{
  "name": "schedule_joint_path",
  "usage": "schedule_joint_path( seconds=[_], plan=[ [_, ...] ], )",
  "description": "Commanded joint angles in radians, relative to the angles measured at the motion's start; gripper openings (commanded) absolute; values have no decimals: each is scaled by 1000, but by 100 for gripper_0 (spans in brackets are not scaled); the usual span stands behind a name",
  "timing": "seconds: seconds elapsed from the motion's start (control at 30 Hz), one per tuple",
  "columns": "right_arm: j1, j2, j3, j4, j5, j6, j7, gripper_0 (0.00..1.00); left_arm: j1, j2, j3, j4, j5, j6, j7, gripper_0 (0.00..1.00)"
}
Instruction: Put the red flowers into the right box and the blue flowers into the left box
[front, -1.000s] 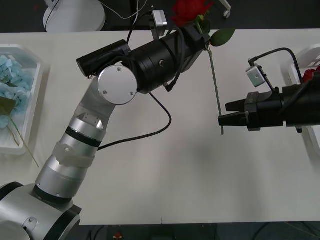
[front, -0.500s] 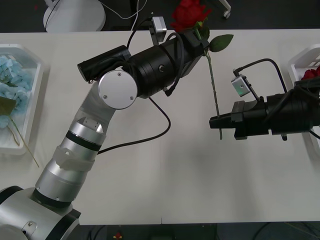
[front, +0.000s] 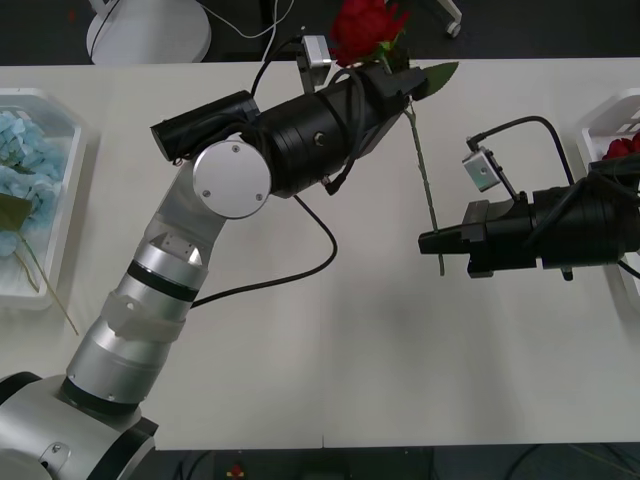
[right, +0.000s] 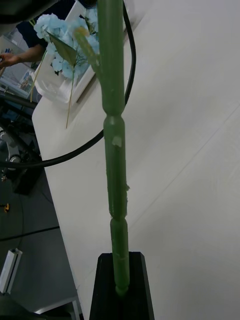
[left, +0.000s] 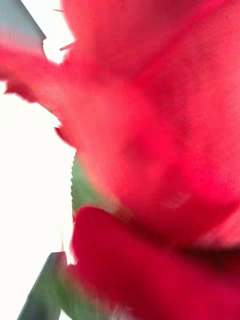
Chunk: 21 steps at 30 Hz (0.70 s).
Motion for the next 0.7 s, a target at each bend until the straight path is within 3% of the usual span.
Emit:
schedule_joint_path(
  seconds=[0.03,0.37,0.53,0.7],
  plan=[
    [4,15,5,-39,-13,-19,-38,0,31,91,66,-117,68,147,4,92],
    [2,-70,-6,-39,21,-63,-110,0,96,334,241,-260,334,495,-38,92],
    [2,-166,-51,-26,144,-63,-255,0,131,452,350,-265,384,660,-239,92],
    [4,-237,-141,69,303,-16,-341,0,182,510,353,-245,397,696,-535,92]
  ],
)
